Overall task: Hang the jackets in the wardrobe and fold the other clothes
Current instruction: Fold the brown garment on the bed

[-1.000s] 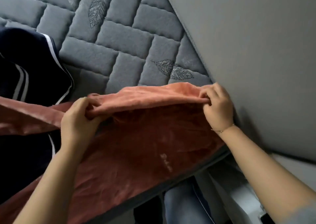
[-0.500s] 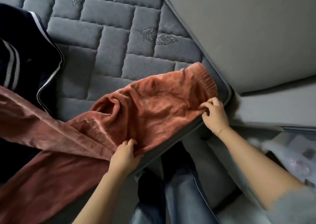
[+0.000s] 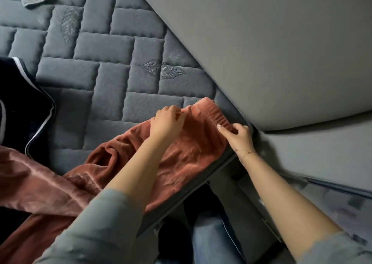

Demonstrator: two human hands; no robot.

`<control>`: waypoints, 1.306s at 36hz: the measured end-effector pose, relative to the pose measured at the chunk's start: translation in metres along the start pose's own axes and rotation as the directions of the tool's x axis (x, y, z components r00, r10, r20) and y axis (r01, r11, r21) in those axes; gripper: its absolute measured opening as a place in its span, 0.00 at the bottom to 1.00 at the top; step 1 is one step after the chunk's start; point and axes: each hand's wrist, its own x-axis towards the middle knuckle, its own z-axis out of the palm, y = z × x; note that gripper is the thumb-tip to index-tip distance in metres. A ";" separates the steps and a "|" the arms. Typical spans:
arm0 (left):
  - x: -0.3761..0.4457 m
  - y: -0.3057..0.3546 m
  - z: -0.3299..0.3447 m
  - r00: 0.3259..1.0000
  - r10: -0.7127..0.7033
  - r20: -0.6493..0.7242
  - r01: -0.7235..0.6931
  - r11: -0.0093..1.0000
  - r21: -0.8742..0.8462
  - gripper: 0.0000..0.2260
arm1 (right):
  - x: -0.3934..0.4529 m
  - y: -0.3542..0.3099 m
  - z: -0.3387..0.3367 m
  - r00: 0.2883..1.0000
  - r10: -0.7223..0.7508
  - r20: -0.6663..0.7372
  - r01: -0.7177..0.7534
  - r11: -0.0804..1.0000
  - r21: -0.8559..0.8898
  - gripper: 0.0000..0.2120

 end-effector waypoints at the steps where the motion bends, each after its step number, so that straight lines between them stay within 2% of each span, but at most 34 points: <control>1: 0.013 0.006 0.005 0.999 -0.013 0.033 0.011 0.998 0.065 0.19 | 0.001 0.001 -0.001 1.000 -0.009 0.012 0.009 1.000 -0.019 0.16; 5: 0.045 0.021 0.026 0.974 -0.068 0.217 0.006 0.962 0.274 0.28 | -0.005 0.005 -0.008 0.977 -0.193 -0.088 0.193 0.981 -0.010 0.13; 7: 0.051 0.022 0.032 0.946 -0.078 0.314 -0.025 0.950 0.312 0.30 | -0.006 0.009 -0.014 0.952 -0.279 -0.127 0.284 0.959 0.019 0.14; 9: 0.055 0.021 0.034 0.924 -0.048 0.380 -0.044 0.972 0.232 0.24 | -0.005 0.015 -0.020 0.968 -0.238 -0.080 0.244 0.965 0.091 0.13; 11: 0.061 0.020 0.030 0.927 0.006 0.374 -0.015 1.000 0.023 0.17 | -0.003 0.019 -0.024 0.993 -0.112 0.033 0.105 0.980 0.169 0.12; 13: 0.066 0.019 0.025 0.952 0.077 0.295 -0.031 0.987 -0.157 0.15 | -0.001 0.022 -0.025 0.995 -0.025 0.097 0.005 0.980 0.201 0.10; 14: 0.068 0.019 0.024 0.967 0.099 0.235 -0.056 0.981 -0.183 0.16 | 0.001 0.023 -0.025 0.995 -0.009 0.096 -0.010 0.980 0.198 0.10; 17: 0.071 0.020 0.027 0.993 0.109 0.054 -0.099 0.983 -0.157 0.18 | 0.011 0.019 -0.020 0.999 0.014 0.038 -0.021 0.982 0.190 0.09; 20: 0.072 0.021 0.040 0.991 0.125 -0.049 -0.129 0.986 -0.105 0.16 | 0.020 0.015 -0.014 0.995 0.096 0.019 -0.098 0.961 0.259 0.11; 23: 0.066 0.024 0.050 0.989 0.090 -0.120 -0.089 0.996 0.012 0.16 | 0.021 0.012 -0.008 0.986 0.167 0.021 -0.164 0.931 0.327 0.15; 26: 0.045 0.030 0.056 0.962 0.053 -0.269 -0.039 0.998 0.056 0.18 | 0.014 0.014 -0.005 0.971 0.235 0.040 -0.233 0.899 0.372 0.17; 28: 0.021 0.031 0.062 0.938 0.103 -0.331 -0.106 0.994 0.009 0.17 | 0.007 0.015 -0.002 0.951 0.299 0.079 -0.304 0.856 0.418 0.17; 30: -0.006 0.023 0.073 0.918 0.207 -0.339 -0.200 0.978 0.055 0.18 | -0.001 0.017 0.001 0.938 0.332 0.102 -0.340 0.817 0.467 0.14; 32: -0.027 0.009 0.084 0.939 0.254 -0.234 -0.232 0.966 0.117 0.23 | -0.010 0.018 0.005 0.942 0.322 0.092 -0.324 0.805 0.497 0.11; 34: -0.033 -0.007 0.096 0.983 0.180 -0.018 -0.173 0.965 0.198 0.30 | -0.018 0.018 0.009 0.945 0.317 0.084 -0.313 0.795 0.519 0.09; 36: -0.026 -0.019 0.106 0.987 0.113 0.114 -0.141 0.949 0.281 0.32 | -0.024 0.021 0.016 0.941 0.322 0.100 -0.323 0.777 0.540 0.09; 38: -0.015 -0.024 0.110 0.981 0.104 0.164 -0.150 0.943 0.298 0.33 | -0.030 0.023 0.022 0.936 0.333 0.110 -0.339 0.779 0.527 0.10; 41: -0.009 -0.024 0.107 0.972 0.123 0.202 -0.177 0.944 0.279 0.34 | -0.041 0.026 0.031 0.921 0.382 0.082 -0.366 0.771 0.521 0.20; 43: -0.013 -0.025 0.099 0.957 0.165 0.237 -0.223 0.944 0.244 0.36 | -0.053 0.025 0.036 0.910 0.414 0.042 -0.375 0.773 0.511 0.22; 45: -0.017 -0.029 0.084 0.939 0.215 0.268 -0.263 0.951 0.159 0.34 | -0.070 0.019 0.042 0.919 0.392 -0.030 -0.344 0.837 0.426 0.21; 47: -0.025 -0.035 0.064 0.943 0.258 0.210 -0.255 0.966 -0.038 0.25 | -0.090 0.012 0.050 0.953 0.287 -0.100 -0.255 0.933 0.253 0.22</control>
